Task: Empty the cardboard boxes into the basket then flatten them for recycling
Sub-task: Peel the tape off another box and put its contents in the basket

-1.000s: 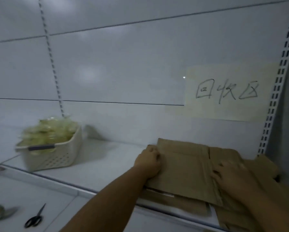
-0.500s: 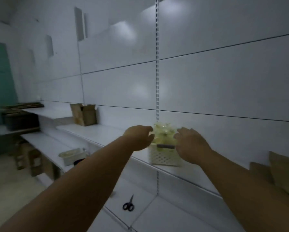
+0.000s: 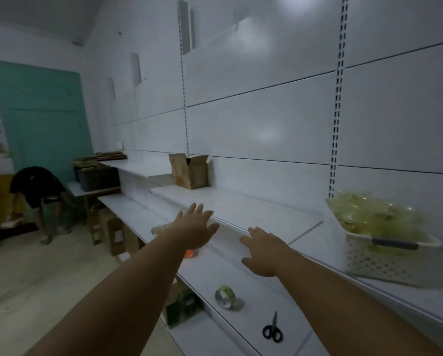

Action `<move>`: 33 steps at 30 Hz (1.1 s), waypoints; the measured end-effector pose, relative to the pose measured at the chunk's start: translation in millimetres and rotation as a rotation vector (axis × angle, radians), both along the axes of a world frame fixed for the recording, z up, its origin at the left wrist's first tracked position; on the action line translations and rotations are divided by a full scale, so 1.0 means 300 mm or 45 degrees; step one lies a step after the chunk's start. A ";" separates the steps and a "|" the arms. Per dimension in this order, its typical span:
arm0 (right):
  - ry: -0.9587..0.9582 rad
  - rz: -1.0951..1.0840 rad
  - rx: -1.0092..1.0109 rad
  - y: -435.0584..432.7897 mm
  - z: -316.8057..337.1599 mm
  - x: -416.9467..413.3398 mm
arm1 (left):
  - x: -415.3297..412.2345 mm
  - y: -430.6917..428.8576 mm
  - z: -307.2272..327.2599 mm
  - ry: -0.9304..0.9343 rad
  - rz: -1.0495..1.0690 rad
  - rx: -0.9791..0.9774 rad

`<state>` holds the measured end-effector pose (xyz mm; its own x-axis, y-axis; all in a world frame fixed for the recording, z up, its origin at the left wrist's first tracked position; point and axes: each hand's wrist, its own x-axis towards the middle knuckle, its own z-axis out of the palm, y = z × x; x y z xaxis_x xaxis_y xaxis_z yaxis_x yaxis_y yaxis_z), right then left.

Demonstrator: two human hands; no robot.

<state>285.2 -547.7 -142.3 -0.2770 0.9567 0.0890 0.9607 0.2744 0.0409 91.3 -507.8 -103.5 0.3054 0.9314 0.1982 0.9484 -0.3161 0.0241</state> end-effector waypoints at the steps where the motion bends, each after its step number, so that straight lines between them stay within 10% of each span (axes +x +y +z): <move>1: 0.006 0.011 -0.004 0.048 -0.005 -0.016 | -0.016 0.040 -0.007 0.005 0.010 0.001; 19: 0.023 0.128 0.035 0.991 -0.022 -0.377 | -0.487 0.820 0.005 0.079 0.286 -0.010; 33: 0.000 -0.113 0.025 1.544 -0.007 -0.593 | -0.688 1.645 -0.025 -0.059 -0.082 -0.006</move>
<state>107.4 -84.5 -144.6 -0.1909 0.9757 0.1079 0.9813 0.1870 0.0450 -114.9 -14.3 -110.9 0.3554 0.9111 0.2089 0.9239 -0.3763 0.0695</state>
